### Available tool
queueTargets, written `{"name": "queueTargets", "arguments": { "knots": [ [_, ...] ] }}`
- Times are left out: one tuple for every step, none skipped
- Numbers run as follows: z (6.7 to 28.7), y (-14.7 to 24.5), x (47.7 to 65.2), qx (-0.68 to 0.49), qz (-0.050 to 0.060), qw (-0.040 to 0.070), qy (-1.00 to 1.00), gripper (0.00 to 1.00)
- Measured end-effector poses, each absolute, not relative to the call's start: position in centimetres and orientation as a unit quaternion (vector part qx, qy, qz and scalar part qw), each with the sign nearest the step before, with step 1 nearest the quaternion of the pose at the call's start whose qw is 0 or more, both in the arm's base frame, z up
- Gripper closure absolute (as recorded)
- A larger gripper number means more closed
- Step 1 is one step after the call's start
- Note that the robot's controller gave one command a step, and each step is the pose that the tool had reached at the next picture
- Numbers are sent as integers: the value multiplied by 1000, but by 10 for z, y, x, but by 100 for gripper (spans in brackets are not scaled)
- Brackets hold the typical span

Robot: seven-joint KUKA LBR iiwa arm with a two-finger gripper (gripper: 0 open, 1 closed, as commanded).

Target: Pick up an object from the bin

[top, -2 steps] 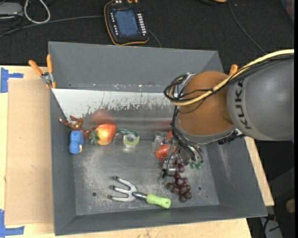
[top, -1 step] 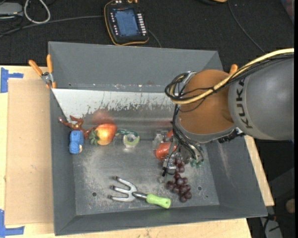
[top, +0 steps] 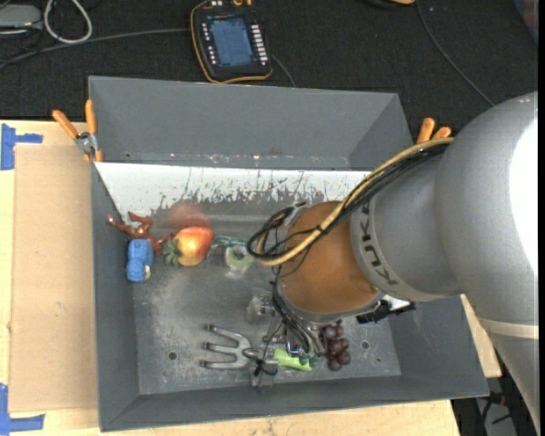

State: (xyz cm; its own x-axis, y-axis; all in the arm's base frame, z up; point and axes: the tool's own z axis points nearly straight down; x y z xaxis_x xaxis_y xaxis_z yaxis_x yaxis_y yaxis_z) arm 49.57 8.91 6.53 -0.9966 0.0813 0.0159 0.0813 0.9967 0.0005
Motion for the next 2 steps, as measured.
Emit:
{"name": "queueTargets", "arguments": {
  "knots": [
    [141, 85, 498, -55, -1, -4, -998, 0],
    [76, 88, 494, -43, 1, 9, -999, 0]
  ]
}}
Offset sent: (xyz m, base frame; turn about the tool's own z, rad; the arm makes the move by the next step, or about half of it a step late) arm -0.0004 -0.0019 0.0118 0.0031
